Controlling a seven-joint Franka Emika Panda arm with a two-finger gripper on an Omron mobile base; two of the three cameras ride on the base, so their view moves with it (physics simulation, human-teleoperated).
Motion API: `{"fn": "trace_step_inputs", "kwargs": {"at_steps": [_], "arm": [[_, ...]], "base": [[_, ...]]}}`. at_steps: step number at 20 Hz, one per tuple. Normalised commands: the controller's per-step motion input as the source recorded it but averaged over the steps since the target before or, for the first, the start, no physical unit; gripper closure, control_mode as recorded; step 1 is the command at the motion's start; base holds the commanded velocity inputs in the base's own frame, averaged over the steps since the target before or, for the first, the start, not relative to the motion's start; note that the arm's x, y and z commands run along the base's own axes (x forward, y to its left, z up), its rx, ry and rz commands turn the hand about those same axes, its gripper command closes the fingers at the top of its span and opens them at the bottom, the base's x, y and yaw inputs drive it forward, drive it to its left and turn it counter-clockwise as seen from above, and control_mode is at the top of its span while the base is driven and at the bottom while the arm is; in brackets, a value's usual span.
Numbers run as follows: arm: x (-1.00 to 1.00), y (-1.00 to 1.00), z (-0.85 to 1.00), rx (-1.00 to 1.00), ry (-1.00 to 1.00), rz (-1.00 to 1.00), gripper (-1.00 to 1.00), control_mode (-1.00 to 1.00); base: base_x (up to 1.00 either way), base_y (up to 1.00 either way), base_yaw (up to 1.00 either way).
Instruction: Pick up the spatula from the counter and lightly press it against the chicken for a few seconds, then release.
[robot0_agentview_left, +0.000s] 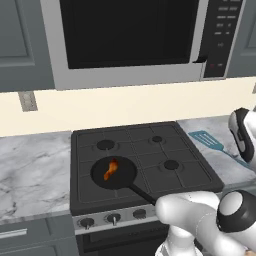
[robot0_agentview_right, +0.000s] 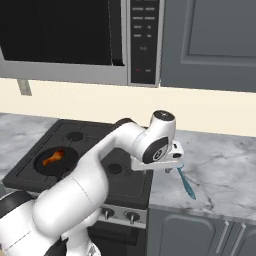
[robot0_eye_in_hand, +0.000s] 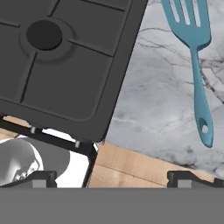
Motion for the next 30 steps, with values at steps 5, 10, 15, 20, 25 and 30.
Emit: {"fn": "trace_step_inputs", "kwargs": {"at_steps": [5, 10, 15, 20, 25, 30], "arm": [[0.00, -0.29, -0.30, -0.05, 0.00, 0.00, -1.00, -1.00], [0.00, -0.34, -0.18, -0.04, 0.00, 0.00, -1.00, -1.00], [0.01, -0.31, -0.27, 0.00, 0.00, 0.00, -1.00, -1.00], [0.09, -0.25, -0.13, 0.00, 0.00, 0.00, -1.00, -1.00], [0.20, -0.16, -0.03, 0.00, 0.00, 0.00, -1.00, -1.00], [0.22, -0.05, -0.08, 0.00, 0.00, 0.00, -1.00, -1.00]], "base": [[0.00, 0.00, 0.00], [0.00, 0.00, 0.00], [0.00, 0.00, 0.00], [0.00, 0.00, 0.00], [0.00, 0.00, 0.00], [0.00, 0.00, 0.00]]}}
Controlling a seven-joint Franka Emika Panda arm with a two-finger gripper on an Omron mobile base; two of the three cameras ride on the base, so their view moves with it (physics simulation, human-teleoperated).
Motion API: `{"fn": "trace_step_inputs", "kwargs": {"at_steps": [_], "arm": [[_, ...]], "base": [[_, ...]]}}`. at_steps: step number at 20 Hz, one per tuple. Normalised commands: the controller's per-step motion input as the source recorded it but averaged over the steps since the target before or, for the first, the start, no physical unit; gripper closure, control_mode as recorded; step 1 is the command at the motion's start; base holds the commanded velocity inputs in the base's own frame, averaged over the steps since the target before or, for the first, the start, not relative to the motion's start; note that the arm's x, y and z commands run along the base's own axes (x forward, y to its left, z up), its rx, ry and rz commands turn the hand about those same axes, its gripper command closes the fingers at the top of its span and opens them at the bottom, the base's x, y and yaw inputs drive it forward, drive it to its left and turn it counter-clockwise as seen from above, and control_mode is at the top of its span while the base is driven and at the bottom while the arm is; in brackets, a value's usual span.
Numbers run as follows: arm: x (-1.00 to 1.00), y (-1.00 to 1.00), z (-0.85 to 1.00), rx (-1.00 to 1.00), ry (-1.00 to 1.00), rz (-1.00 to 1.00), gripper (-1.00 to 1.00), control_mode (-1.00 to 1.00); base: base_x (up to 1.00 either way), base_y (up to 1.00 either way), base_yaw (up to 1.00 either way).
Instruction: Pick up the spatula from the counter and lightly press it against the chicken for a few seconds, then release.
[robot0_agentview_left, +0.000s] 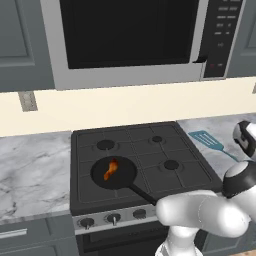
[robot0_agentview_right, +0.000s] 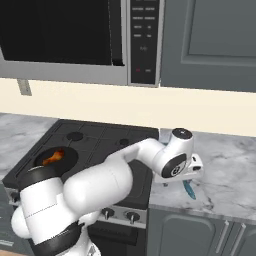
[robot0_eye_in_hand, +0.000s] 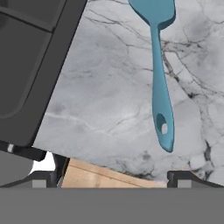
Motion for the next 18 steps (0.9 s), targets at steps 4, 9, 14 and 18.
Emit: {"fn": "trace_step_inputs", "kwargs": {"at_steps": [4, 9, 14, 18], "arm": [[0.18, 0.00, -0.08, 0.00, -0.01, 0.00, -1.00, -1.00], [0.17, 0.00, -0.14, 0.00, -0.04, 0.00, -1.00, -1.00], [0.33, -0.01, -0.19, 0.00, -0.02, 0.00, -1.00, -1.00], [0.37, -0.16, -0.11, 0.00, 0.00, 0.00, -1.00, -1.00]], "base": [[0.00, 0.00, 0.00], [0.00, 0.00, 0.00], [0.00, 0.00, 0.00], [0.00, 0.00, 0.00]]}}
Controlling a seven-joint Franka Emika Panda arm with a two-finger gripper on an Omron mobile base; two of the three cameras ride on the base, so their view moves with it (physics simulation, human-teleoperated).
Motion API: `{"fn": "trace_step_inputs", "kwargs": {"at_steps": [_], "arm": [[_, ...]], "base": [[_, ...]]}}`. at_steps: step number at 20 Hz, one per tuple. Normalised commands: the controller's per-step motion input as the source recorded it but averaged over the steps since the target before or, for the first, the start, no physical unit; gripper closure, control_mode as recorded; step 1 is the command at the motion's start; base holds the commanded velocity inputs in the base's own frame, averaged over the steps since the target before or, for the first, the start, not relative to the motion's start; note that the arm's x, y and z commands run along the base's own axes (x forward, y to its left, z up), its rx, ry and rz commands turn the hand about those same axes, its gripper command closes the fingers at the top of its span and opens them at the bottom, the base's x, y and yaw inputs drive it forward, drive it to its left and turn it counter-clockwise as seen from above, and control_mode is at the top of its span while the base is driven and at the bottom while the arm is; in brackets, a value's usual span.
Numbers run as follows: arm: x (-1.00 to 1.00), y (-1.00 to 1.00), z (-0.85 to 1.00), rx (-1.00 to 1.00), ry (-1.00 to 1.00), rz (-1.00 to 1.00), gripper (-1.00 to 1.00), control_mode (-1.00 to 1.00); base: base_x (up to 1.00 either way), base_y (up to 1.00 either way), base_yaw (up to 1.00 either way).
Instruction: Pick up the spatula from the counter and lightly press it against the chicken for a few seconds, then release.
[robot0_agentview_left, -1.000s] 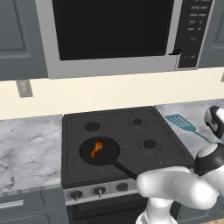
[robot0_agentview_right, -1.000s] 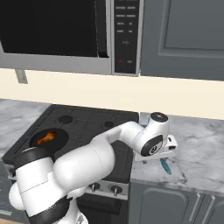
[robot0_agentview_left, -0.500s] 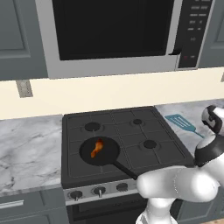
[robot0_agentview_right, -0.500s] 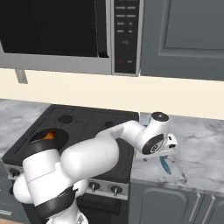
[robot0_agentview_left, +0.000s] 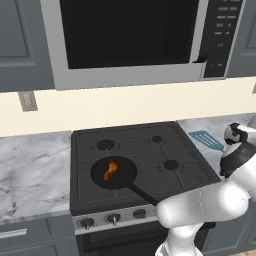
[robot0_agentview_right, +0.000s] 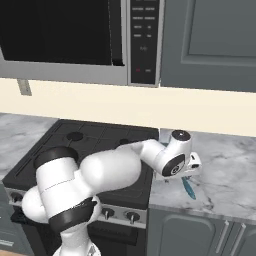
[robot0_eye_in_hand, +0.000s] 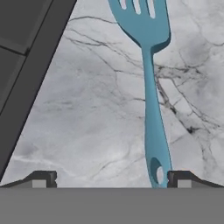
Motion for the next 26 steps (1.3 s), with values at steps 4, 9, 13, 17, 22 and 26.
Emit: {"fn": "trace_step_inputs", "kwargs": {"at_steps": [4, 9, 13, 17, 22, 26], "arm": [[0.26, -0.34, -0.12, 0.03, 0.02, 0.00, -1.00, -1.00], [0.27, -0.38, -0.14, 0.05, 0.05, 0.01, -1.00, -1.00], [0.24, -0.35, -0.19, 0.06, 0.12, 0.01, -1.00, -1.00], [0.13, -0.31, -0.20, 0.07, 0.11, 0.03, -1.00, -1.00], [0.04, -0.29, -0.18, 0.07, 0.02, 0.06, -1.00, -1.00], [0.04, -0.32, -0.17, 0.07, 0.00, 0.09, -1.00, -1.00]], "base": [[0.00, 0.00, 0.00], [0.00, 0.00, 0.00], [0.00, 0.00, 0.00], [0.00, 0.00, 0.00], [0.00, 0.00, 0.00], [0.00, 0.00, 0.00]]}}
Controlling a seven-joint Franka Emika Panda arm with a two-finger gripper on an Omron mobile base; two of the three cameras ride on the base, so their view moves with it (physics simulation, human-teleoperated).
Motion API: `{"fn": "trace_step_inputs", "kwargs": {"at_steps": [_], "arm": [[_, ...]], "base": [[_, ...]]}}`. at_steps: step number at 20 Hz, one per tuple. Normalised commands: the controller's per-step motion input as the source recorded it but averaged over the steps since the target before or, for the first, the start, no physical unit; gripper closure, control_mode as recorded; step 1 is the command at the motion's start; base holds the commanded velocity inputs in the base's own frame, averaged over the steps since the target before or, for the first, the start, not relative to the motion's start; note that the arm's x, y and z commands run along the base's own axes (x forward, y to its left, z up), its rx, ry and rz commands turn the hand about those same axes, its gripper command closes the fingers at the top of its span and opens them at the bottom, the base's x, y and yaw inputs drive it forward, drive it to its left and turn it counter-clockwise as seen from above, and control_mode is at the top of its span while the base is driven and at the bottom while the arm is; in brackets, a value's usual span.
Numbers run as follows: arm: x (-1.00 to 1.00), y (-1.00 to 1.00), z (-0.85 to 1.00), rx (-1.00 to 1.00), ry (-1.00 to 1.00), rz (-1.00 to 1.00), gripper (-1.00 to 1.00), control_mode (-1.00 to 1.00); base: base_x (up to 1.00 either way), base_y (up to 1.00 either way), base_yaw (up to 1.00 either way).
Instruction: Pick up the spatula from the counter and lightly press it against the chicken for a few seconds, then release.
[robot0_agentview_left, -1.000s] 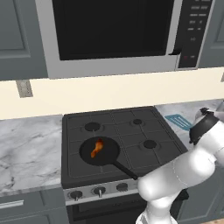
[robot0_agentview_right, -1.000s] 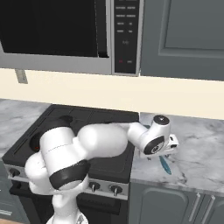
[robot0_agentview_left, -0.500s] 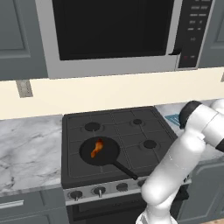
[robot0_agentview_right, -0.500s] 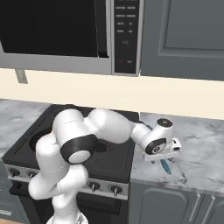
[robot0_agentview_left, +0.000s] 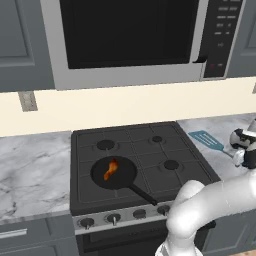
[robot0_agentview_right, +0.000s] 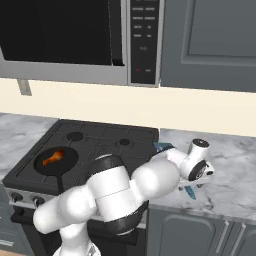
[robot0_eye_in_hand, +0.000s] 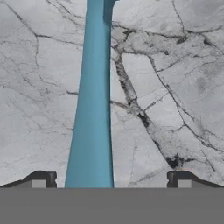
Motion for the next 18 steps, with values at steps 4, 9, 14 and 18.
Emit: {"fn": "trace_step_inputs", "kwargs": {"at_steps": [4, 9, 14, 18], "arm": [[0.12, -0.22, -0.22, 0.05, 0.02, 0.09, -1.00, -1.00], [0.15, -0.17, -0.35, 0.02, 0.05, 0.08, -1.00, -1.00], [0.00, -0.03, -0.41, 0.00, 0.04, 0.08, 1.00, -1.00], [-0.37, 0.03, -0.04, 0.00, -0.03, 0.09, 1.00, -1.00]], "base": [[0.00, 0.00, 0.00], [0.00, 0.00, 0.00], [0.00, 0.00, 0.00], [0.00, 0.00, 0.00]]}}
